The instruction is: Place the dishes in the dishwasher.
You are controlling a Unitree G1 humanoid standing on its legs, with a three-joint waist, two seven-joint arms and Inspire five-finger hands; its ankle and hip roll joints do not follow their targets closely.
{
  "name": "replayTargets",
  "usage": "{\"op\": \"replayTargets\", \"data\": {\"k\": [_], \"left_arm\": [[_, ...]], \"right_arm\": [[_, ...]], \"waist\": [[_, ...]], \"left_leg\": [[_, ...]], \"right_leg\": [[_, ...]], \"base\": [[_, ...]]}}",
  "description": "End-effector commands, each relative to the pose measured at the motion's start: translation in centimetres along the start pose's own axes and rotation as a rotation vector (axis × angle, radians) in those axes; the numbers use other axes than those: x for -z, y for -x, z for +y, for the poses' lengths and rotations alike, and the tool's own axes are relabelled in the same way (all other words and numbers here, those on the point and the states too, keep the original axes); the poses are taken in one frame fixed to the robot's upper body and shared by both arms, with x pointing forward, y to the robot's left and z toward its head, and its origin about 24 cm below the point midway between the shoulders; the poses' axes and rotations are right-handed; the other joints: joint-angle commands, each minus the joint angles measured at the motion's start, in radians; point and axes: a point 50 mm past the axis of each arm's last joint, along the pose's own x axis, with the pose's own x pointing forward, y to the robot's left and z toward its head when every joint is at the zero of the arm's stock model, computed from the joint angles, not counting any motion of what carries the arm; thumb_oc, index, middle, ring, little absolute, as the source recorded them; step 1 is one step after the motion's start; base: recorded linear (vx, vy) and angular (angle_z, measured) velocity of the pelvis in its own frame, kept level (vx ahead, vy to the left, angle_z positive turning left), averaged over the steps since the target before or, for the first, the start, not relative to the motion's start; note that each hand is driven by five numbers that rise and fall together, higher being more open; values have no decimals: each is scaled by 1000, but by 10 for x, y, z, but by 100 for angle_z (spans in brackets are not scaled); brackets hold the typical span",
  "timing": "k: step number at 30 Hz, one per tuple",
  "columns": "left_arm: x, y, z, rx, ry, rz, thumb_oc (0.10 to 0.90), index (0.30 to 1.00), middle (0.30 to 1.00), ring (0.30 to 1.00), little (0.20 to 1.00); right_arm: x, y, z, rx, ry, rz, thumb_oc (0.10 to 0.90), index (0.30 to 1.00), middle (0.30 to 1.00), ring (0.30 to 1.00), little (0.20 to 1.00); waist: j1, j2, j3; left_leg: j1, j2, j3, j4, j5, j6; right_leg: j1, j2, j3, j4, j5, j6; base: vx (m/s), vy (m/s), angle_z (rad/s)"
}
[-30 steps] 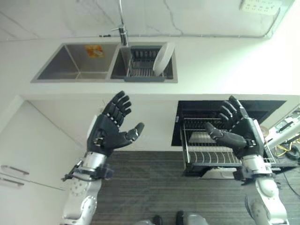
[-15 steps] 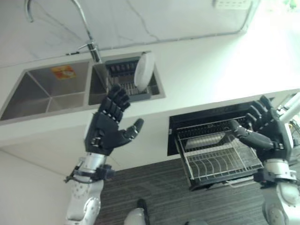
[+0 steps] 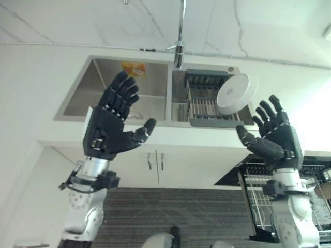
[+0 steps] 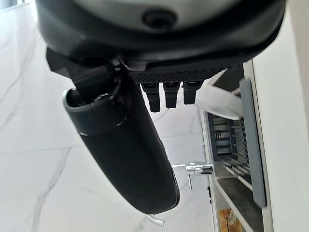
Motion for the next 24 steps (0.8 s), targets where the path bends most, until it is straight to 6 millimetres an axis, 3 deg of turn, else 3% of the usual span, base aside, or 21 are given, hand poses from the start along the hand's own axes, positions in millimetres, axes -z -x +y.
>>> {"op": "replayTargets", "data": {"k": [1, 3, 7, 18, 20, 22, 24], "left_arm": [[-48, -14, -14, 76, -52, -293, 800, 900, 900, 900, 900], [-46, -13, -15, 69, -43, -285, 800, 900, 900, 900, 900], [-40, -14, -18, 50, -43, -267, 800, 900, 900, 900, 900], [-38, -12, -20, 36, -66, -254, 800, 900, 900, 900, 900], [-38, -10, -21, 40, -53, -258, 800, 900, 900, 900, 900], [-37, -12, -23, 54, -41, -260, 800, 900, 900, 900, 900], [-37, -13, -26, 66, -28, -262, 800, 900, 900, 900, 900]], "right_arm": [[-45, -17, 2, -59, 63, -262, 800, 900, 900, 900, 900], [-50, -17, 2, -62, 61, -318, 800, 900, 900, 900, 900], [-48, -18, -1, -59, 78, -321, 800, 900, 900, 900, 900], [-44, -18, -2, -60, 8, -282, 800, 900, 900, 900, 900], [-46, -17, -4, -60, -1, -281, 800, 900, 900, 900, 900], [-47, -16, -4, -65, -9, -284, 800, 900, 900, 900, 900], [-48, -16, -4, -73, -2, -289, 800, 900, 900, 900, 900]], "waist": [[-20, -10, -74], [-32, -13, -67], [-64, -28, -66], [-77, -39, -95], [-86, -50, -92], [-96, -73, -89], [-102, -83, -79]], "left_leg": [[-21, 69, -103, -1, -54, 44], [-14, 69, -89, -1, -55, 38], [22, 55, -61, -1, -89, 35], [41, 61, -7, -1, -84, 15], [66, 57, 14, -1, -84, 9], [101, 44, 60, 0, -47, 0], [71, 50, 71, 124, -19, -22]], "right_leg": [[52, 63, -73, -237, 18, 45], [39, 89, -79, -324, 13, 35], [-40, 86, -42, -324, -6, 24], [-39, 84, -22, -324, -34, 3], [-33, 73, -14, -324, -37, -7], [-29, 44, -12, -324, -37, -17], [-25, 30, -26, -324, -35, -29]], "base": [[65, -76, -19], [54, -102, -65], [183, -255, -13], [100, -146, -1], [121, -175, -5], [73, -141, -7], [30, -118, 4]]}}
